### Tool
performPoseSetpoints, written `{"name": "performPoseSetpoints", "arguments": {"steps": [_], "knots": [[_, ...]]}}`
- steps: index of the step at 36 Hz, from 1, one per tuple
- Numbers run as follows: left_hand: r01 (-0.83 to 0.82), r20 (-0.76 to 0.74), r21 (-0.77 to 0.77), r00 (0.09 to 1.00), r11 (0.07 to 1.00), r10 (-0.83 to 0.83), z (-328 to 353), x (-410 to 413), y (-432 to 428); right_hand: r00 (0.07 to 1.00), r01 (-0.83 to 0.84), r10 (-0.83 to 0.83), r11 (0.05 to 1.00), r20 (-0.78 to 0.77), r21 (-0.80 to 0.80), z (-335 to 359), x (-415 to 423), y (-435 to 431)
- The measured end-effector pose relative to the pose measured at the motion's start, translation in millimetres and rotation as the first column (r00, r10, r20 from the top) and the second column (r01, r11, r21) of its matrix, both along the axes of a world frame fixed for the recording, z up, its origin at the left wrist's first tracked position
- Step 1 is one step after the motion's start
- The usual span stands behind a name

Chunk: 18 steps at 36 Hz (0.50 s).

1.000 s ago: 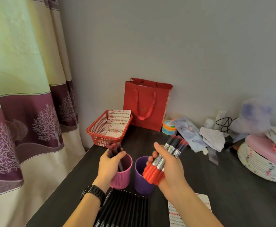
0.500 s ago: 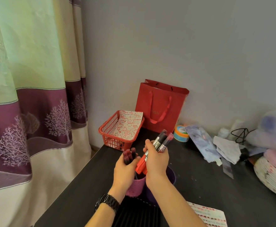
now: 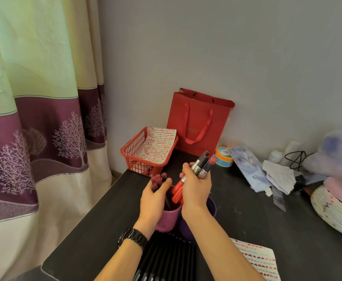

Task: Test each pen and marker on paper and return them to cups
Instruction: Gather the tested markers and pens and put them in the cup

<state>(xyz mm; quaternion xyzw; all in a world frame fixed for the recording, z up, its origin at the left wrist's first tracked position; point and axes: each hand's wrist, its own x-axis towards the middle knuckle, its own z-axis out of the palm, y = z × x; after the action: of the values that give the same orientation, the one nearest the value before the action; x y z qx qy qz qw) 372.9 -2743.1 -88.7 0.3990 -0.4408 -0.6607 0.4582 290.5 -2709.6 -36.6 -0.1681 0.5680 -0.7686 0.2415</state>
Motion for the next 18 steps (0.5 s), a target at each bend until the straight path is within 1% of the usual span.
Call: {"name": "performPoseSetpoints", "arguments": {"steps": [1,3,5,6,8,10,14,15,18], "knots": [[0.001,-0.004,0.002,1.0,1.0,-0.001,0,1,0,1.0,-0.009,0.009,1.0,-0.018,0.003,0,0,0],[0.002,-0.018,-0.01,1.0,1.0,-0.003,1,1,1,0.993,-0.053,0.054,0.998,-0.105,0.017,-1,2,2],[0.023,-0.053,-0.013,0.998,1.0,-0.024,3,1,3,0.97,-0.143,0.148,0.989,-0.194,0.038,-2,7,5],[0.031,-0.072,-0.013,0.997,0.999,-0.032,4,1,4,0.959,-0.195,0.201,0.98,-0.198,0.048,-1,11,6],[0.036,-0.1,-0.02,0.994,0.999,-0.038,7,2,6,0.956,-0.261,0.264,0.965,-0.128,0.038,-2,14,6],[0.03,-0.127,-0.023,0.991,0.999,-0.033,8,2,8,0.962,-0.268,0.267,0.964,-0.06,-0.003,-2,13,5],[0.029,-0.113,-0.07,0.993,0.997,-0.037,9,3,10,0.96,-0.281,0.281,0.959,-0.005,-0.029,2,13,9],[0.021,-0.1,-0.098,0.994,0.995,-0.031,10,3,10,0.957,-0.29,0.29,0.957,-0.003,-0.02,3,13,10],[-0.018,-0.05,-0.194,0.999,0.981,0.008,14,4,7,0.959,-0.276,0.275,0.961,-0.063,0.004,5,12,16]]}}
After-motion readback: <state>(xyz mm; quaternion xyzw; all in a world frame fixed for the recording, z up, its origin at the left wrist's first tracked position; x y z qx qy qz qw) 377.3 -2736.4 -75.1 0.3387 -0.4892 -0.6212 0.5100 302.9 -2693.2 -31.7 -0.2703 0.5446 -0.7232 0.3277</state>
